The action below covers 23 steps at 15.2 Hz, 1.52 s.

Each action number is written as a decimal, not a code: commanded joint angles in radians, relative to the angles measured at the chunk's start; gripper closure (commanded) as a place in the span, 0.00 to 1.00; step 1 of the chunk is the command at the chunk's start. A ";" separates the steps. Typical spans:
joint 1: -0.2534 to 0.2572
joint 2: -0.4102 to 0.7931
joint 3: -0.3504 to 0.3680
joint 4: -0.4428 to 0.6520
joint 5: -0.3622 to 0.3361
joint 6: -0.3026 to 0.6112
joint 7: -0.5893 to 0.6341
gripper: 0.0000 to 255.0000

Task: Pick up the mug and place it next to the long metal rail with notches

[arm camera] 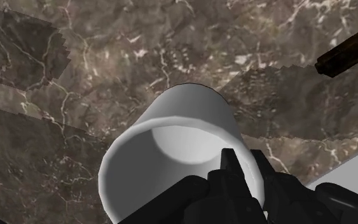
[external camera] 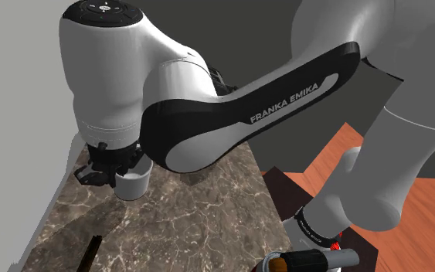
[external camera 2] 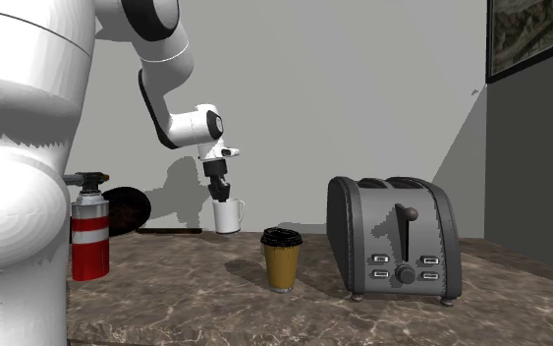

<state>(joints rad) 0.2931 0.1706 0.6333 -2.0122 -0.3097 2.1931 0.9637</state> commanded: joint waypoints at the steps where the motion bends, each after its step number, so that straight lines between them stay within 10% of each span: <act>1: 0.003 0.014 -0.004 -0.011 -0.015 0.021 0.012 1.00; 12: 0.010 0.044 -0.012 -0.030 -0.046 0.062 0.038 1.00; 13: 0.010 0.044 -0.012 -0.030 -0.046 0.062 0.038 0.00; 23: -0.001 -0.035 0.012 0.011 0.030 -0.038 -0.012 0.00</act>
<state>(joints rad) 0.2943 0.1476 0.6426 -2.0030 -0.2905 2.1673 0.9588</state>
